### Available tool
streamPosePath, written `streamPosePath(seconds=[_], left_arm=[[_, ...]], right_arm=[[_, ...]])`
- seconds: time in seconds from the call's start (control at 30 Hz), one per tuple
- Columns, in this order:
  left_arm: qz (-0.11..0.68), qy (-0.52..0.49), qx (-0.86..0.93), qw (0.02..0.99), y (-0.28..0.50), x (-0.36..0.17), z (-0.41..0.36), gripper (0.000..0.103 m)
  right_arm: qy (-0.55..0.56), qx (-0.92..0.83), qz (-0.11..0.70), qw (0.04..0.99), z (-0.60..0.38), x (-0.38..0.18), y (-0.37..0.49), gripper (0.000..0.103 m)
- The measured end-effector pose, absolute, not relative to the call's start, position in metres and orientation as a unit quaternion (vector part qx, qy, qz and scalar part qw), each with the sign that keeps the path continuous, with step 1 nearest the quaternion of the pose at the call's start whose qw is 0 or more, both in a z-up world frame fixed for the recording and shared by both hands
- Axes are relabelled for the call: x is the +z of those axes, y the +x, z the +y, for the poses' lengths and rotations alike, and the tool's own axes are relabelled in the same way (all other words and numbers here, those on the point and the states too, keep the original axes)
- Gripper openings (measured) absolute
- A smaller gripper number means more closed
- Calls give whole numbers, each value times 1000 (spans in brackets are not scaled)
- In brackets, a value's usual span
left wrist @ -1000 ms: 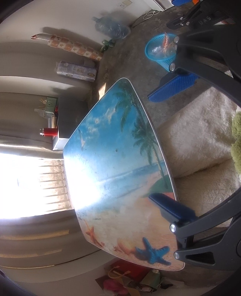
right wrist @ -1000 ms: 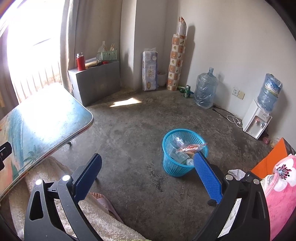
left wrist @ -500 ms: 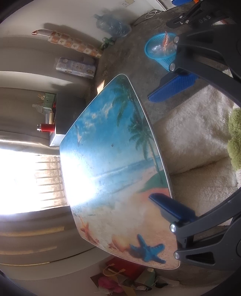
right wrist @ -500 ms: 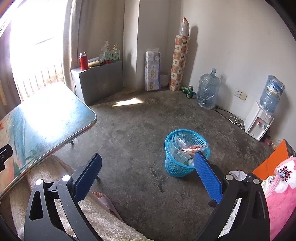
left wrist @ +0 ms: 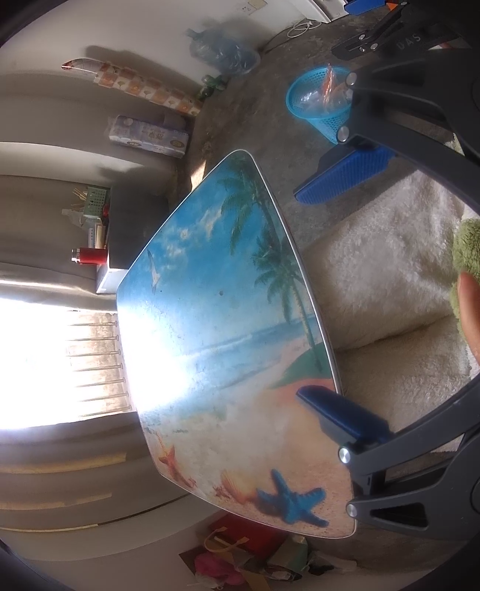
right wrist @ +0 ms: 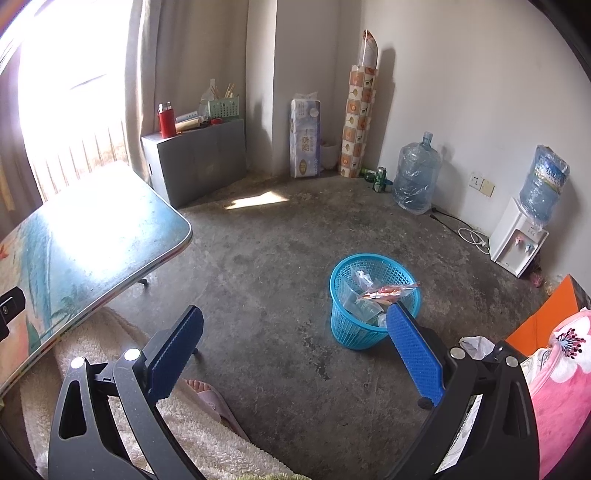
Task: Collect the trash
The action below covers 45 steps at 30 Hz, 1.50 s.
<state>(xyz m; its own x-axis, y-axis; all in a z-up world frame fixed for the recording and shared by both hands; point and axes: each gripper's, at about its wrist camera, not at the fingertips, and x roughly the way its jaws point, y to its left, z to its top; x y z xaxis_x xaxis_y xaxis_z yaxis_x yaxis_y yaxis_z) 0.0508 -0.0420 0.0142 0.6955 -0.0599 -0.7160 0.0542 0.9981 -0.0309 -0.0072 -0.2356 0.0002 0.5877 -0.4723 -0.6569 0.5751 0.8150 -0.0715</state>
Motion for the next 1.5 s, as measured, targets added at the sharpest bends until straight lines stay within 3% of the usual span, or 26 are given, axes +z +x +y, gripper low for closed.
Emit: streamPosePath(seconds=[1.5], left_arm=[[394,-6,-42,918,51,19,-44,95]], right_arm=[[75,-296,345,888,-235,3,-10,97]])
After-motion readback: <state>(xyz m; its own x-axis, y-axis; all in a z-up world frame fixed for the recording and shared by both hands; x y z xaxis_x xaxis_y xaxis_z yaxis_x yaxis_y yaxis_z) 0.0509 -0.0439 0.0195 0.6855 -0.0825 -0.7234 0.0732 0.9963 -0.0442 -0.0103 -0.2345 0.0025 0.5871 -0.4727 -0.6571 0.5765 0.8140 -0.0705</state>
